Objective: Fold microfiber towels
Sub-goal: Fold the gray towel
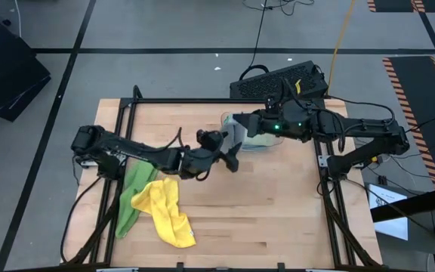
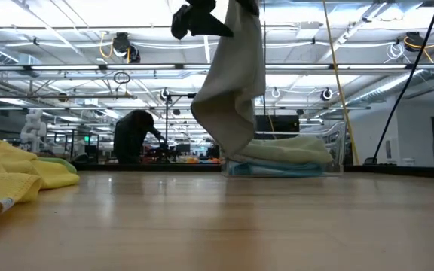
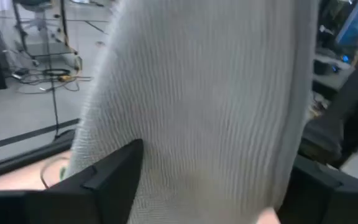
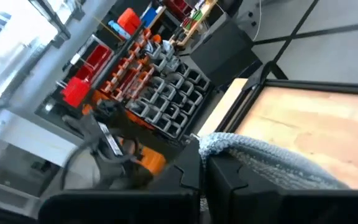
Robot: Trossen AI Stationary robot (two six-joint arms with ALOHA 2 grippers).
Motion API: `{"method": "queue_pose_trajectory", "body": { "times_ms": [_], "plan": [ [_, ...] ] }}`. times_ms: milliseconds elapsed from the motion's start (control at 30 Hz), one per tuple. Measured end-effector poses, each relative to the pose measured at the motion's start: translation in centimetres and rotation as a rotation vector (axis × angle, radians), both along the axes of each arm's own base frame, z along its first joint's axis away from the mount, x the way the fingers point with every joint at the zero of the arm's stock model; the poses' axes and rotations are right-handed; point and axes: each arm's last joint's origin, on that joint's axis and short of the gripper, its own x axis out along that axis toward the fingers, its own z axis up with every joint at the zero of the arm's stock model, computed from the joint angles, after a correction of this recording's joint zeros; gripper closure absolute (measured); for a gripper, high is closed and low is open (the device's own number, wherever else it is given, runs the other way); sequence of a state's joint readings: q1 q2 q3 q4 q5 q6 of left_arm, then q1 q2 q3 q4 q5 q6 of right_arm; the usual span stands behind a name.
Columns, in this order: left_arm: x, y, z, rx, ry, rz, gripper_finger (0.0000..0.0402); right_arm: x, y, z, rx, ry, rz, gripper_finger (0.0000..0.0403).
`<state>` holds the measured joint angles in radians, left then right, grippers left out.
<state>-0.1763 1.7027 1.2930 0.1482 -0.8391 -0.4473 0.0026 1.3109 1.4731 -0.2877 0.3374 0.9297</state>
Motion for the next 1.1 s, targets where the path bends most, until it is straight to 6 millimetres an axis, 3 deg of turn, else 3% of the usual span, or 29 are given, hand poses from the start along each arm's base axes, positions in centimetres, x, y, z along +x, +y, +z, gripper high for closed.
{"method": "queue_pose_trajectory", "body": {
  "times_ms": [133, 400, 567, 767, 1100],
  "plan": [
    [-0.5, 0.2, 0.6, -0.006, -0.004, 0.011, 0.0183, -0.6, -0.6, 0.3, -0.018, 0.005, 0.016, 0.0403],
    [-2.9, 0.6, 2.8, -0.026, 0.025, 0.019, 0.0385, -1.9, -1.4, 0.2, -0.005, 0.075, 0.159, 0.0403],
    [-5.0, 0.7, 4.7, -0.034, 0.056, -0.067, 0.039, -2.7, -1.4, 0.2, 0.037, 0.108, 0.3, 0.0403],
    [-7.3, 0.4, 5.7, -0.08, 0.151, -0.256, 0.0393, -3.4, -0.8, -0.8, 0.05, 0.224, 0.47, 0.0403],
    [-8.1, -1.9, 5.5, -0.222, 0.229, -0.71, 0.0398, -3.1, 2.2, -5.4, 0.061, 0.407, 0.625, 0.0402]
  ]
}}
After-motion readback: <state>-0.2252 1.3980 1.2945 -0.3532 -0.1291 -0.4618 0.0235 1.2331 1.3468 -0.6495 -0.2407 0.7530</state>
